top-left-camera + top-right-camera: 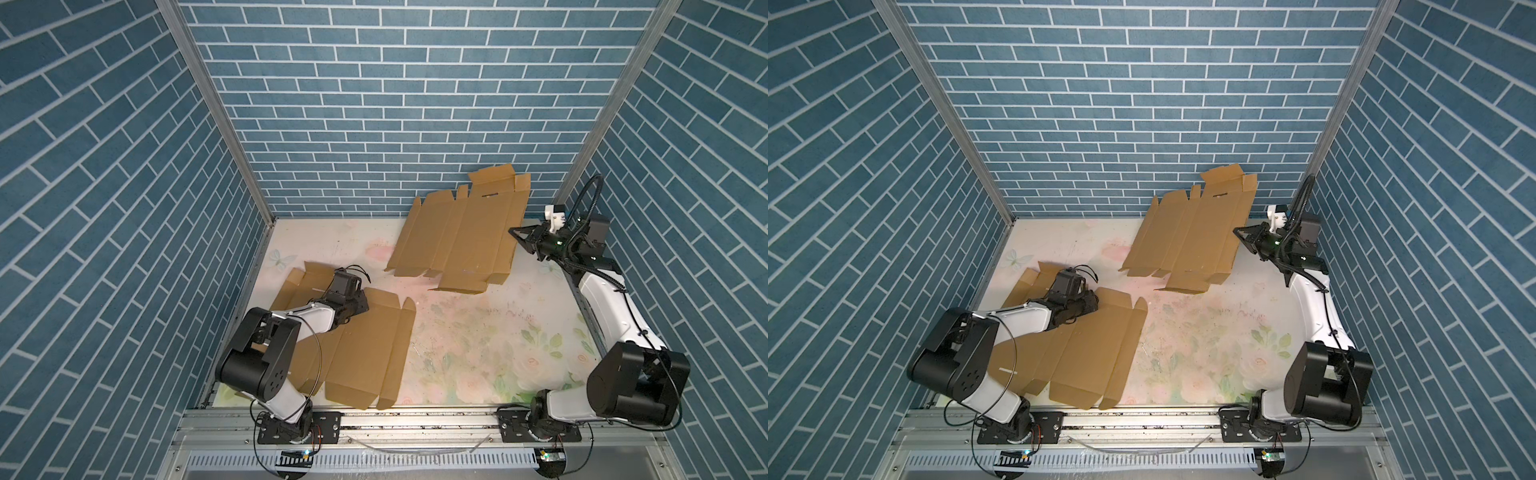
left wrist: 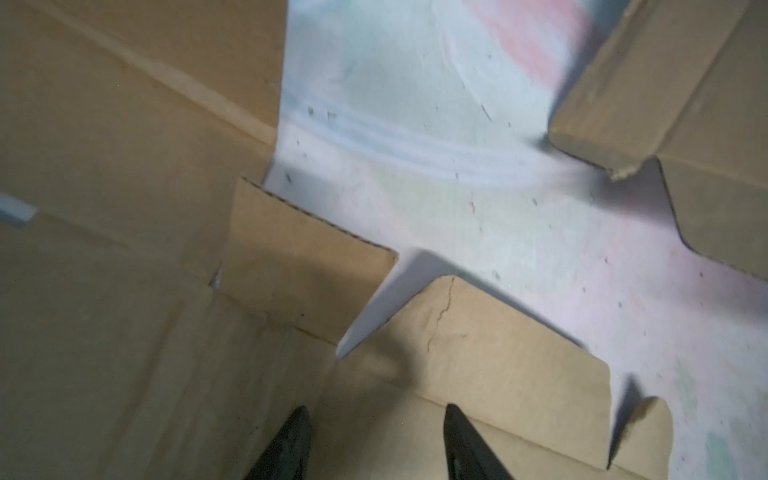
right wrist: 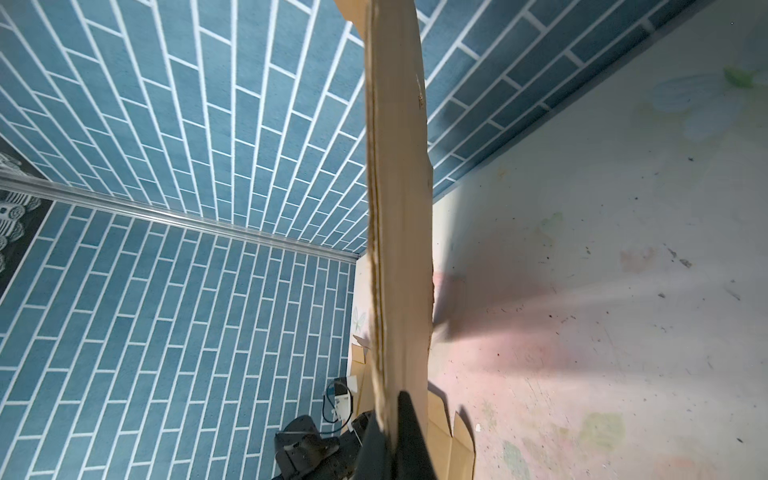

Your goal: Fold the paper box

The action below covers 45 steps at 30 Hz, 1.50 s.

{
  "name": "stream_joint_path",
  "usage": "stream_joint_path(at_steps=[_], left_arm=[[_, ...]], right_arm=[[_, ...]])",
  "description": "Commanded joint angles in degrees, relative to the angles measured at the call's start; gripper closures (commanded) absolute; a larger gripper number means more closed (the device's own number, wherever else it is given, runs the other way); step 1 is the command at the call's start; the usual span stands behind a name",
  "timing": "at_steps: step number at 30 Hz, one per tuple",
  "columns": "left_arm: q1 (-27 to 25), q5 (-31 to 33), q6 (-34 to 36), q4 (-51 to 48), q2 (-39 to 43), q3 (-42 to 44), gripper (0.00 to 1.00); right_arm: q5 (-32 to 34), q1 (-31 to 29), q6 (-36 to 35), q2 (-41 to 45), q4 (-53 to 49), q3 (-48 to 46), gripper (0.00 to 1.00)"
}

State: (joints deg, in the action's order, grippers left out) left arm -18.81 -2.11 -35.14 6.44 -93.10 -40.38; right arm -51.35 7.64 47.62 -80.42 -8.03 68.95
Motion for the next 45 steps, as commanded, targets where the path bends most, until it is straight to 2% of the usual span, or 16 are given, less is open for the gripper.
stream_joint_path(at_steps=[1,4,8,15,18,24,26,28,30,31,32,33,35,37,41,45], left_arm=[[3.99,1.74,2.69,-3.58,-4.59,-3.03,0.46],[7.14,1.89,4.78,-5.60,-6.45,-6.84,0.46],[7.66,0.00,5.48,-5.63,-8.08,-8.88,0.46],[7.65,-1.55,5.25,-4.42,-9.42,-7.96,0.46],[7.65,-1.65,5.25,-4.58,-8.69,-8.33,0.46],[7.65,-1.55,5.30,-5.32,-6.26,-9.19,0.44],[7.65,-1.50,5.28,-5.56,-6.04,-9.41,0.44],[7.69,-1.48,5.43,-5.49,-6.12,-9.50,0.44],[7.65,-1.41,5.52,-5.53,-6.21,-9.28,0.44],[7.73,-1.33,5.59,-5.49,-6.15,-9.12,0.44],[7.73,-0.98,5.60,-5.79,-5.90,-9.02,0.44],[7.78,-0.65,5.61,-6.38,-5.46,-9.01,0.44],[8.00,0.12,5.75,-7.71,-3.36,-8.84,0.44],[8.09,0.56,5.80,-9.29,-0.98,-9.09,0.43],[7.89,0.24,5.99,-12.36,3.09,-10.27,0.42],[5.75,1.61,9.09,-16.89,6.59,-12.75,0.40]], right_arm=[[-4.23,0.56,-0.78,3.07,-0.95,3.02,1.00],[-6.71,0.71,-0.22,5.05,-0.55,1.38,1.00],[-10.51,0.11,4.96,8.34,6.14,-1.15,1.00],[-15.36,-1.99,22.91,9.27,29.24,-3.02,1.00],[-16.43,-2.77,32.99,9.12,41.52,-6.77,1.00],[-15.32,-5.96,47.29,9.45,59.90,-22.17,1.00],[-15.94,-6.26,48.88,9.83,61.72,-26.53,1.00],[-16.74,-5.71,45.12,10.94,56.19,-29.65,1.00],[-17.30,-5.02,33.48,12.81,39.78,-30.57,1.00],[-16.86,-4.90,22.02,14.00,25.03,-29.32,1.00],[-14.18,-4.83,6.59,14.66,4.98,-25.56,1.00],[-10.59,-4.90,-5.14,14.03,-11.97,-21.51,1.00],[-2.30,-4.92,-20.44,10.98,-33.04,-15.78,1.00],[4.00,-4.99,-25.70,9.40,-40.93,-13.59,1.00],[17.21,-6.28,-31.31,4.97,-48.46,-9.46,1.00],[37.06,-10.47,-35.02,-2.36,-53.95,-2.28,1.00]])
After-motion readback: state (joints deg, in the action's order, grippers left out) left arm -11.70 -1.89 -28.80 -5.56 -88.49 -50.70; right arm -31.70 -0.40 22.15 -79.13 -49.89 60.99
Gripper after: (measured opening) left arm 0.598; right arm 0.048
